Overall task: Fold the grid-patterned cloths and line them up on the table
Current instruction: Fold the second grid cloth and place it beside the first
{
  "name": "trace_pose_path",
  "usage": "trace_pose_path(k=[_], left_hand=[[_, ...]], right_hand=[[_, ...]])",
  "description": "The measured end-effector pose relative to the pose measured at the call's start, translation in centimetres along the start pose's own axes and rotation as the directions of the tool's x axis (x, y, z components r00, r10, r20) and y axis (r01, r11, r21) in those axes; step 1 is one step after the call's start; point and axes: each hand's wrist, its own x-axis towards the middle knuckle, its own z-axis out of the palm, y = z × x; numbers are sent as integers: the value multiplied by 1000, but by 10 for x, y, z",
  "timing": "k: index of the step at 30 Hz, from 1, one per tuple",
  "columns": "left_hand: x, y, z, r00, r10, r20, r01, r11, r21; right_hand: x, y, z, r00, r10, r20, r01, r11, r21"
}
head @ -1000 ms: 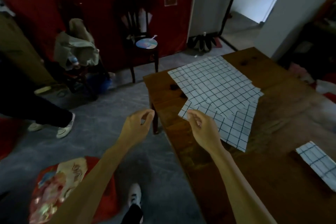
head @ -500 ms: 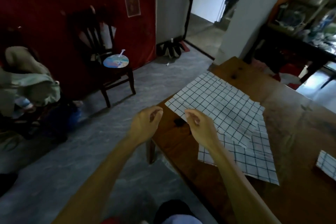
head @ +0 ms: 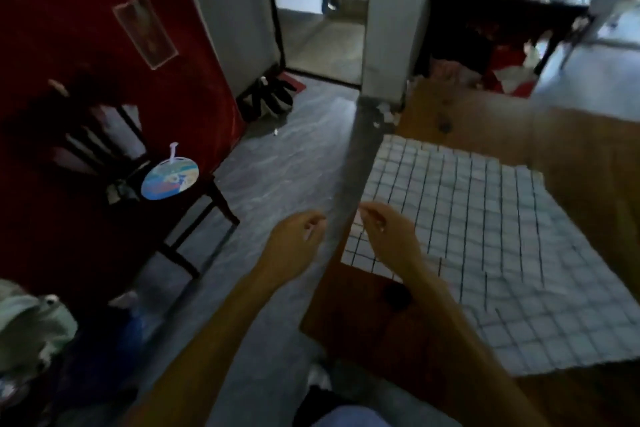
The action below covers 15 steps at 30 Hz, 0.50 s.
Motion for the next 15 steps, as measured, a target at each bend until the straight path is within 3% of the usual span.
trace_pose_path(k=[8,15], left_hand=[[114,-3,5,946,217,241,-217,976,-27],[212,-33,42,786,371,495,-361,925,-120]], right_hand=[[24,9,9,952,227,-207,-231,973,4],[52,38,38,801,437,-409,-472,881,18]])
